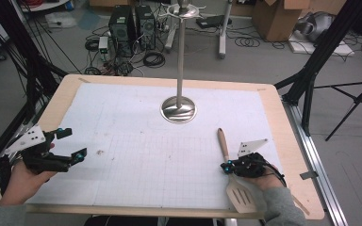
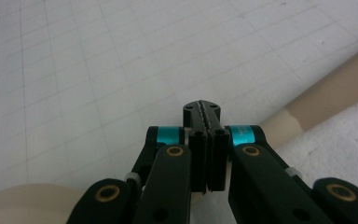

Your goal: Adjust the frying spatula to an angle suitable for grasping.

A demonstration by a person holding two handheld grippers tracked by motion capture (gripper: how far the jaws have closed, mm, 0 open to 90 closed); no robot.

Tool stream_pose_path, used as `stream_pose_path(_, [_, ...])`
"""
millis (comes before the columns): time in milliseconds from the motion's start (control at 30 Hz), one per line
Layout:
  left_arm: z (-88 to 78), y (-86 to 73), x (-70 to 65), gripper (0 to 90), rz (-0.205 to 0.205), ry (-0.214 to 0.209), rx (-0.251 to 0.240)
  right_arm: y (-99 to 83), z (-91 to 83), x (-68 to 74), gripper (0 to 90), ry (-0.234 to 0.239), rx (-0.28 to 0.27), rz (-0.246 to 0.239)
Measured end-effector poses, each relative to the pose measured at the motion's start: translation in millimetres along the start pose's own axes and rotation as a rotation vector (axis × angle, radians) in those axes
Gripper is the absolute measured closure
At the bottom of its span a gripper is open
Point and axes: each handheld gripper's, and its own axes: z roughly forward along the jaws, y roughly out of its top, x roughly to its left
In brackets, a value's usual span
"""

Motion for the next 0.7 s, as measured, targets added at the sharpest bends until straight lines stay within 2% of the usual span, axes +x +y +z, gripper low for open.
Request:
stream_pose_path(267, [0.1, 0.1, 0.0, 4.1, 0.0, 0.001, 0.001, -10.7, -10.9, -4.0, 90.0, -0.006, -0.031, 0.017])
stream_pose_path(367, [-1.0, 0.5, 0.7, 4.1, 0.001, 0.001, -0.003, -19.7, -17.8, -7.0, 90.0, -0.005, -0.05, 0.041])
stream_pose_path(567, [-0.2, 0.2, 0.4, 4.0, 0.001, 0.001, 0.0, -20.3, -18.4, -6.8, 90.0, -0.008, -0.051, 0.025])
stream_pose_path(700, [0.4, 0.1, -0.2, 4.0, 0.004, 0.001, 0.002, -19.2, -26.9, -12.6, 90.0, -0.038, -0.137, 0.032])
